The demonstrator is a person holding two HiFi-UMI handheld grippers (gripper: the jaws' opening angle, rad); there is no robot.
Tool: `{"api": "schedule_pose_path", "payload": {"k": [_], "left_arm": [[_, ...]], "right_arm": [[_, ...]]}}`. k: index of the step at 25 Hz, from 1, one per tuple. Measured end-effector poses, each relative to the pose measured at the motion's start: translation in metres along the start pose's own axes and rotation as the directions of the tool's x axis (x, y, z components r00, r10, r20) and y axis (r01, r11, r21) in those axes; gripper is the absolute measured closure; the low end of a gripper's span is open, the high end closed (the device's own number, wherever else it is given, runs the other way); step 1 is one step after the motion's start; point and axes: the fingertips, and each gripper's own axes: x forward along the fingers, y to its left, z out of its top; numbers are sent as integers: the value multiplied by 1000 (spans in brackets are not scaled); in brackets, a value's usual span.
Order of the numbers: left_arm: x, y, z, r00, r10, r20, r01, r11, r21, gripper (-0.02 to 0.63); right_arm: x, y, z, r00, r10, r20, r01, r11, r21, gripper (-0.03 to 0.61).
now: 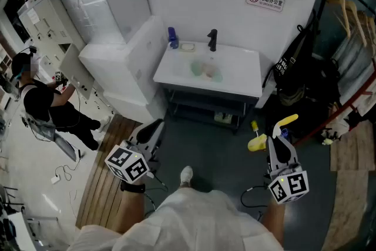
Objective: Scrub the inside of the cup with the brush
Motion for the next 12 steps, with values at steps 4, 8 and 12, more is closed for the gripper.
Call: {"api": "schedule_pose_path", "payload": {"k": [4, 8, 12], "left_arm": [[-8, -4, 1, 1000, -2, 2, 2, 1000, 3, 588], [-9, -6, 1, 1000, -2, -1, 2, 1000, -2, 588], [-6, -7, -5, 1000, -7, -10, 7, 1000, -17, 588]], "right_arm": [[-7, 5, 2, 1000, -1, 4, 1, 1000, -5, 551], [-7, 6, 3, 1000, 6, 1, -6, 1000, -7, 551], [-6, 5, 1, 1000, 8, -9, -8, 1000, -3, 551]]}}
